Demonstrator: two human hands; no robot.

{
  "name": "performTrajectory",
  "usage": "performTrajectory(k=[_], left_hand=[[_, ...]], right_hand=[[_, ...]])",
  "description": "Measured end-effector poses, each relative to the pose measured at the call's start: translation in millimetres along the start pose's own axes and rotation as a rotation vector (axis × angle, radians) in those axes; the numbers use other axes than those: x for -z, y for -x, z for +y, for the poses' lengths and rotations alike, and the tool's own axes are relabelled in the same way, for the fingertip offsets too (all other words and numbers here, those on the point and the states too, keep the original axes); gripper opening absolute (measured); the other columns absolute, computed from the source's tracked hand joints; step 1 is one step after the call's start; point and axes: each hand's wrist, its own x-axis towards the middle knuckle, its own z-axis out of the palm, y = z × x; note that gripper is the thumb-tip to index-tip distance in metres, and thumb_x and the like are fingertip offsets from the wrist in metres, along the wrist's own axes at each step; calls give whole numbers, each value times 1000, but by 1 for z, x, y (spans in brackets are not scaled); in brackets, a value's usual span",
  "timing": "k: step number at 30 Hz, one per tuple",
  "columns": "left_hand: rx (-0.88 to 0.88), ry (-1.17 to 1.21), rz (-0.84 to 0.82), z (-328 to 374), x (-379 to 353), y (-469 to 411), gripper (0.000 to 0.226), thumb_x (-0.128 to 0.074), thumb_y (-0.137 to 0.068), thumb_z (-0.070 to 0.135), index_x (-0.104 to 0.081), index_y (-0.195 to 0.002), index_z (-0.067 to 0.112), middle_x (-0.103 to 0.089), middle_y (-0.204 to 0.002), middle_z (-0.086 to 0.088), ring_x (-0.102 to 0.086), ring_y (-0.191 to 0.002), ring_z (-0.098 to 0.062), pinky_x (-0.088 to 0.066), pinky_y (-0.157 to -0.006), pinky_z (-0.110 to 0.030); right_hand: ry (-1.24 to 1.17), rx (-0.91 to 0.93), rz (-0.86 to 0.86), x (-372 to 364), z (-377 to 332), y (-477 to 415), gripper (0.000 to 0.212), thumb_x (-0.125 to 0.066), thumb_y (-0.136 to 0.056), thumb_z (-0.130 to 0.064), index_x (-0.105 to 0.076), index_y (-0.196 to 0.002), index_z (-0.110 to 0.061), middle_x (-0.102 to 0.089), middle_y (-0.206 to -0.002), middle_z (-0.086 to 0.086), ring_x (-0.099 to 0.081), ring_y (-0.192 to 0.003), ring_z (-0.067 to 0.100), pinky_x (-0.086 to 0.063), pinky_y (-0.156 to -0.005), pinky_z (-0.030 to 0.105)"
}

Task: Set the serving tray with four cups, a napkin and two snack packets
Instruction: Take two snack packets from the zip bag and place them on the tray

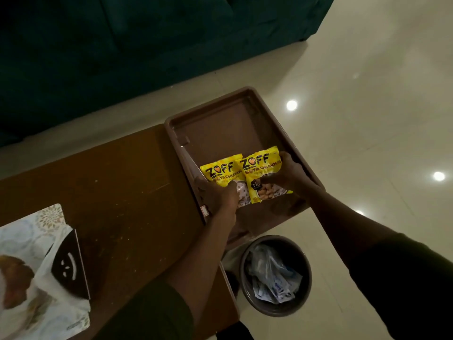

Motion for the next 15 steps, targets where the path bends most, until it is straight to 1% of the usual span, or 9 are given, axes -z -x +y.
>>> performTrajectory(k=[2,4,5,6,8,11,13,14,15], left_hand=[[-8,-39,7,0,1,-2,85,-79,-75,24,-32,-142,3,-40,-145,-21,-42,-133,-36,-41,-106,-43],[-12,-59,-27,-2,2,-3,69,-80,-72,22,-45,-128,1,-49,-134,-20,-49,-125,-37,-45,-101,-46],[-19,-60,-48,-3,3,-3,62,-80,-73,20,-47,-122,1,-51,-131,-19,-52,-120,-37,-47,-98,-47],[-32,-57,-64,-3,4,-1,58,-79,-73,18,-47,-119,2,-52,-128,-19,-54,-116,-36,-49,-95,-47],[-54,-49,-90,-3,5,3,56,-76,-76,15,-43,-120,6,-54,-126,-17,-56,-112,-34,-52,-91,-45],[-68,-41,-119,-3,7,7,50,-68,-83,9,-40,-124,7,-60,-119,-14,-61,-105,-30,-56,-82,-40],[-90,-40,-108,-3,12,5,43,-65,-83,6,-42,-119,9,-62,-110,-10,-62,-92,-26,-51,-65,-30],[-110,-42,-99,-2,17,4,40,-65,-82,6,-43,-116,11,-61,-108,-8,-61,-88,-24,-47,-60,-26],[-133,-45,-94,-2,22,2,40,-65,-81,7,-44,-114,13,-61,-109,-7,-60,-88,-24,-47,-61,-25]], right_hand=[[-30,-30,10,2,1,-1,86,-88,-62,-34,-47,-133,-10,-63,-125,12,-61,-113,29,-50,-98,45],[-91,-6,-21,4,2,0,71,-87,-64,-32,-58,-125,-12,-67,-121,10,-63,-110,26,-50,-98,44],[-113,21,-42,4,2,2,62,-85,-66,-32,-62,-121,-15,-69,-118,8,-65,-109,26,-50,-99,45],[-134,40,-53,4,2,4,54,-82,-70,-33,-65,-118,-17,-70,-116,8,-65,-107,26,-49,-99,46],[-182,43,-30,5,1,7,43,-78,-75,-33,-66,-113,-18,-71,-115,9,-66,-106,27,-49,-99,49],[-245,26,-21,5,-1,11,37,-76,-79,-28,-64,-113,-18,-71,-115,9,-66,-105,27,-50,-97,50],[-255,28,-27,6,-2,13,37,-71,-83,-26,-63,-118,-16,-69,-117,9,-65,-107,27,-50,-98,50],[-255,37,-11,6,-3,15,36,-68,-86,-26,-62,-120,-15,-68,-118,9,-65,-108,28,-49,-99,51],[-261,55,14,6,-4,17,35,-66,-88,-25,-61,-121,-14,-68,-119,10,-64,-109,28,-49,-99,51]])
